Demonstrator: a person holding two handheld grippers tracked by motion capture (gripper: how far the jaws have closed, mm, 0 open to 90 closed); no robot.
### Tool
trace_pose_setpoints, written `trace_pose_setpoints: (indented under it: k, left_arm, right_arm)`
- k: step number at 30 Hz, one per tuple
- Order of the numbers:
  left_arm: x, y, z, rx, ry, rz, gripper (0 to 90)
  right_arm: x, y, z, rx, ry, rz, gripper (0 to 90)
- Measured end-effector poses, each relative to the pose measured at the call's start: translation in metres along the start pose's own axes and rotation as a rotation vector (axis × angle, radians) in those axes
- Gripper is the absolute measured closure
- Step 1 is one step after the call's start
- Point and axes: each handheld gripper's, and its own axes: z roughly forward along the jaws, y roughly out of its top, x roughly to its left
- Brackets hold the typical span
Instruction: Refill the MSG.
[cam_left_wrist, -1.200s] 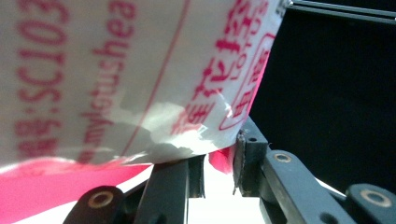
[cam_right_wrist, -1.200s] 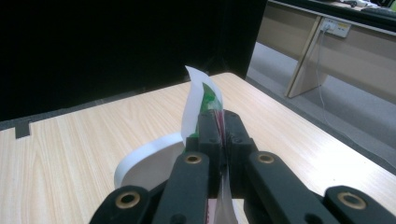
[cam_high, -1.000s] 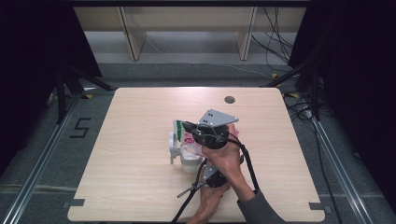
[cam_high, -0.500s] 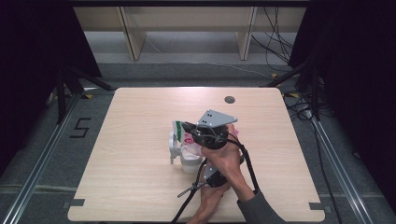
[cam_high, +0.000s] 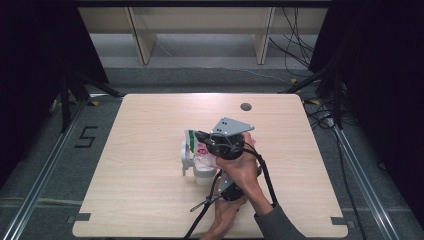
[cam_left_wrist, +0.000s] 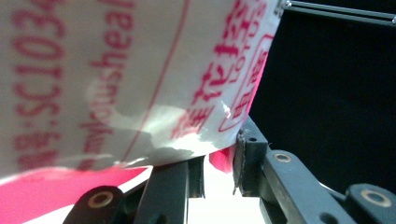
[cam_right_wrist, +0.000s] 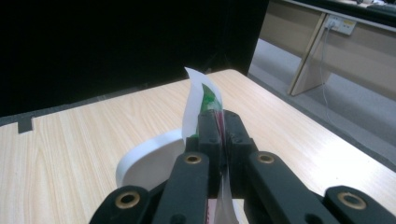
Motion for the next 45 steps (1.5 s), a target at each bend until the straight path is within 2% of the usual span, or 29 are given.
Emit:
trace_pose_setpoints:
  k: [1, 4, 6, 7, 8, 9, 11, 12, 15, 16, 17, 18, 19, 22, 26, 27, 28, 29, 30, 31, 32, 33, 34, 35, 36, 39, 40, 44, 45]
  left_arm:
    - [0.0002, 0.0005, 0.0002, -0.017, 0.047, 0.004, 76.3]
    - [0.0001, -0.0004, 0.0005, -0.001, -0.004, -0.009, 76.3]
    - [0.0007, -0.0019, 0.0006, 0.007, 0.005, -0.002, 76.3]
    - [0.0005, -0.0018, 0.0009, 0.005, 0.016, -0.012, 76.3]
    - [-0.0016, -0.002, 0.0035, -0.032, 0.02, -0.042, 76.4]
    - [0.001, -0.0009, 0.0008, -0.004, 0.014, -0.009, 76.4]
    - [-0.001, -0.001, 0.0015, -0.016, 0.008, -0.027, 76.4]
    - [-0.0003, -0.001, 0.0012, -0.008, 0.008, -0.023, 76.4]
    - [-0.0004, -0.0012, 0.001, -0.006, 0.014, -0.02, 76.4]
    - [-0.0024, -0.0017, 0.0035, -0.038, 0.019, -0.049, 76.3]
    - [0.0012, -0.0009, -0.0002, -0.001, 0.036, -0.005, 76.4]
    - [0.0008, -0.0008, 0.0005, -0.002, 0.011, -0.01, 76.4]
    - [-0.0008, -0.001, 0.0016, -0.016, 0.01, -0.026, 76.3]
    - [-0.0004, -0.0012, 0.0013, -0.008, 0.009, -0.024, 76.4]
    - [-0.0005, -0.0013, 0.0012, -0.009, 0.008, -0.022, 76.4]
    - [-0.0003, -0.0012, 0.0011, -0.007, 0.01, -0.022, 76.3]
    - [-0.0004, -0.0012, 0.0011, -0.008, 0.009, -0.021, 76.3]
    - [-0.0005, -0.0013, 0.001, -0.009, 0.008, -0.021, 76.4]
    - [-0.0001, -0.0013, 0.0003, -0.006, 0.015, -0.012, 76.3]
    - [0.0014, -0.0011, -0.0009, 0.002, 0.041, 0.007, 76.4]
    - [0.0009, -0.0015, 0.0006, -0.002, 0.016, -0.005, 76.4]
    - [0.0008, -0.0017, 0.0008, -0.002, 0.016, -0.005, 76.4]
    - [0.0011, -0.0018, 0.0003, 0.004, 0.016, 0.004, 76.3]
    - [0.0018, -0.0017, -0.001, 0.01, 0.044, 0.017, 76.3]
    - [0.0014, -0.0018, 0.0002, 0.006, 0.02, 0.009, 76.3]
    - [0.0004, -0.002, 0.0004, 0.001, 0.009, -0.006, 76.3]
    - [0.0037, -0.0015, -0.0027, 0.039, 0.011, 0.038, 76.3]
    - [0.0062, -0.0012, -0.0046, 0.064, 0.025, 0.068, 76.3]
    - [0.006, -0.0015, -0.0056, 0.062, 0.049, 0.074, 76.3]
  right_arm:
    - [0.0, 0.0013, -0.0013, 0.001, 0.012, -0.003, 88.9]
    - [0.0012, 0.0008, -0.0002, -0.004, 0.004, -0.002, 88.9]
    - [0.0002, -0.0006, 0.0014, 0.014, 0.005, -0.004, 88.9]
    - [-0.0001, -0.0013, 0.0018, 0.017, 0.012, 0.001, 88.9]
    - [-0.0004, -0.0014, 0.0016, 0.015, 0.009, 0.003, 88.9]
    - [-0.0001, -0.001, 0.0013, 0.01, 0.013, 0.005, 88.9]
    - [0.0008, 0.0001, 0.0005, 0.002, 0.009, 0.006, 88.9]
    - [0.0005, 0.0, 0.0007, -0.006, -0.003, -0.002, 88.9]
    - [0.0001, -0.0004, 0.001, 0.006, 0.011, -0.003, 88.9]
    - [0.0003, -0.0004, 0.0005, 0.009, 0.01, 0.005, 88.9]
    - [-0.0009, -0.0004, 0.0006, -0.002, -0.001, -0.009, 88.9]
    - [0.0001, -0.0006, 0.0003, 0.002, 0.001, 0.01, 88.9]
    - [0.0013, -0.0006, 0.0002, -0.002, -0.002, 0.021, 88.9]
    - [-0.0003, -0.0004, 0.0006, -0.003, 0.005, 0.002, 88.9]
    - [-0.0001, -0.0002, -0.0013, 0.006, 0.008, 0.02, 88.9]
    - [-0.0012, -0.0003, -0.0005, -0.009, 0.007, 0.006, 88.9]
    - [-0.0017, -0.0004, -0.0006, -0.01, 0.026, 0.015, 89.0]
    - [-0.0018, -0.0003, -0.0015, -0.01, 0.018, 0.012, 89.0]
    - [-0.0024, -0.0001, -0.0018, -0.021, -0.001, -0.006, 89.0]
    - [-0.0021, 0.0, -0.0025, -0.011, 0.025, 0.017, 89.0]
    - [-0.0022, 0.0, -0.0036, -0.002, 0.027, 0.025, 89.0]
    - [-0.0025, -0.0006, -0.0036, -0.023, 0.004, 0.023, 89.1]
    - [-0.0025, -0.0004, -0.0045, -0.007, 0.024, 0.038, 89.1]
    - [-0.0029, -0.0004, -0.0051, -0.006, 0.03, 0.04, 89.1]
    - [-0.0031, -0.0002, -0.0056, -0.005, 0.029, 0.04, 89.1]
    - [-0.0035, -0.0005, -0.0058, -0.014, 0.037, 0.047, 89.1]
    - [-0.0033, -0.0001, -0.0068, -0.007, 0.03, 0.044, 89.1]
    - [-0.0039, -0.0004, -0.0071, -0.018, 0.031, 0.046, 89.1]
    - [-0.0042, -0.0002, -0.0075, -0.015, 0.036, 0.044, 89.1]
